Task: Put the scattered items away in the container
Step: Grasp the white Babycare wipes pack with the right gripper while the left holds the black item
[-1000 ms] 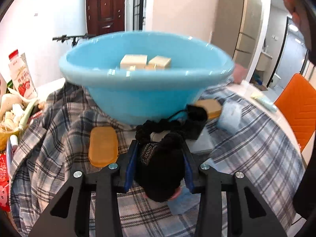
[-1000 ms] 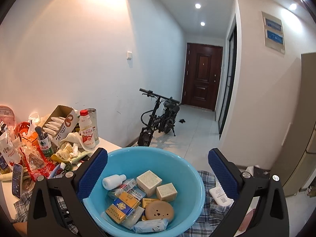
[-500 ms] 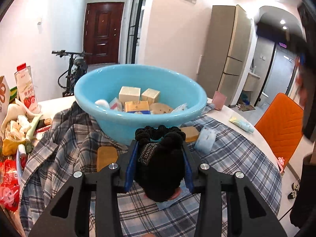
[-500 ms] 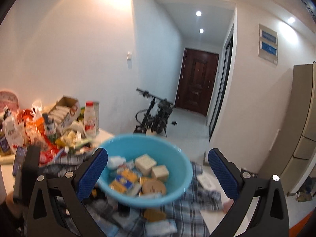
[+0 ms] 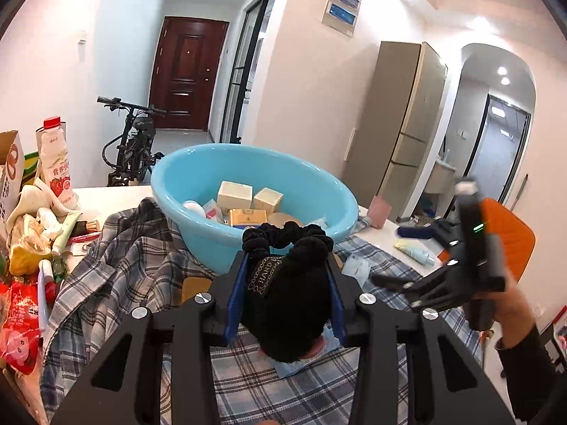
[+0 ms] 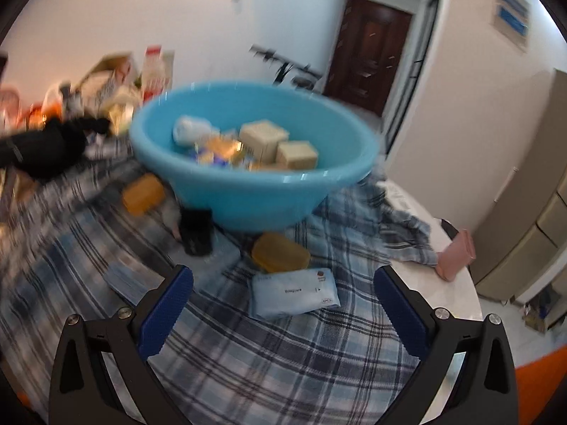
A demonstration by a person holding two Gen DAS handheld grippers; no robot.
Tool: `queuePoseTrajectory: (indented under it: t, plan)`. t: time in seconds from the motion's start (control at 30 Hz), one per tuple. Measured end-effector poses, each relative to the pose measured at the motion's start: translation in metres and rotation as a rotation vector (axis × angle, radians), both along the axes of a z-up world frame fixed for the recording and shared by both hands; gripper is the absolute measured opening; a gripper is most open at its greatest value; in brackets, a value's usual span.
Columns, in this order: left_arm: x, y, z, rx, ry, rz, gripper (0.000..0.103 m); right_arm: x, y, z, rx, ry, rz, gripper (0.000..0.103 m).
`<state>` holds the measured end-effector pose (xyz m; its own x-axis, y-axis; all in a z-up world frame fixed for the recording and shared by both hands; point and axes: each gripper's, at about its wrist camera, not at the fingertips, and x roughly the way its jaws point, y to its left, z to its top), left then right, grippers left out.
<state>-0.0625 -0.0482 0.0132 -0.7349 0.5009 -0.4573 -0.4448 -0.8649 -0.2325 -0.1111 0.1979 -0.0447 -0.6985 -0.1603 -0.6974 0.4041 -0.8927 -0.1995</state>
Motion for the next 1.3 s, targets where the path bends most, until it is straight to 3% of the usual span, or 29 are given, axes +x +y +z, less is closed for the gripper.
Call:
queuePoseTrajectory:
  t: [0.23,0.47,0.57,0.73,0.97,1.3]
  plan:
    - [-0.003,-0.005,-0.002,0.009,-0.004,0.026,0.039,-0.041,-0.005,-0.048,0.081,-0.130,0.056,0.103]
    - [-0.007,-0.006,-0.005,0.000,-0.019,0.041,0.039,-0.057,0.005,-0.068,0.055,-0.192,0.017,0.103]
    - [-0.007,-0.004,-0.007,-0.014,-0.024,0.047,0.039,-0.059,0.007,-0.071,0.069,-0.202,0.000,0.085]
    - [-0.007,-0.003,-0.007,-0.013,-0.024,0.048,0.039,-0.055,0.011,-0.071,0.064,-0.205,-0.010,0.082]
    - [-0.009,-0.001,-0.007,-0.015,-0.016,0.041,0.039,-0.040,0.014,-0.042,0.033,-0.141,-0.017,0.081]
    - [-0.003,0.002,0.013,-0.045,0.016,0.062,0.039,-0.004,0.003,0.037,-0.013,0.016,0.035,0.081]
